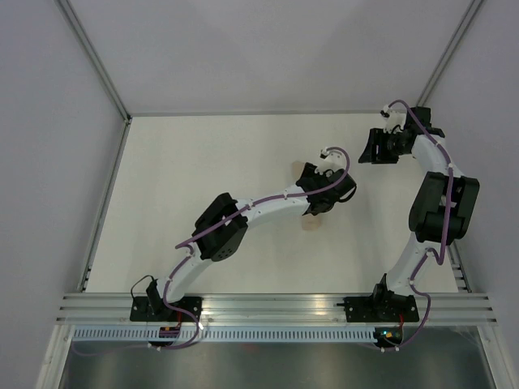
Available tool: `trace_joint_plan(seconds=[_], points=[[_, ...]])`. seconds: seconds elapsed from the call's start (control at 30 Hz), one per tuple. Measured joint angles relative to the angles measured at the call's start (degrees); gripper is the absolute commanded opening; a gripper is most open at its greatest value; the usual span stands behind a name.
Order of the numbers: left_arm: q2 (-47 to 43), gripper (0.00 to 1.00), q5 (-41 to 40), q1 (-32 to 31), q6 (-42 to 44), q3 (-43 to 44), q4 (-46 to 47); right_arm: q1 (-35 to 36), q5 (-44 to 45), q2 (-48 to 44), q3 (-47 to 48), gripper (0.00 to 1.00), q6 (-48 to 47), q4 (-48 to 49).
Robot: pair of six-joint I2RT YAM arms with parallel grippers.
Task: Fold the napkin, place the utensils inside, and roll it up
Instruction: Roll the napkin at the center of the board.
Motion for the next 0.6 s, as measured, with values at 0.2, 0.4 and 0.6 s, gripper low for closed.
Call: trace_joint_plan(seconds=[0.2, 0.4, 0.6], points=[[4.11, 0.61, -1.14, -1.57, 0.02, 4.37, -2.05, -0.52, -0.50, -0.76, -1.36, 0.62, -0.92, -0.26], [6.49, 0.61, -1.33, -2.05, 0.02, 5.62, -3.74, -1.81, -0.87, -1.11, -1.95, 0.62, -1.97, -1.18], [7.76, 0.56, -1.36, -1.99, 0.02, 5.73, -4.94, -2.54, -1.53, -1.14, -2.27, 0.62, -2.58, -1.62]])
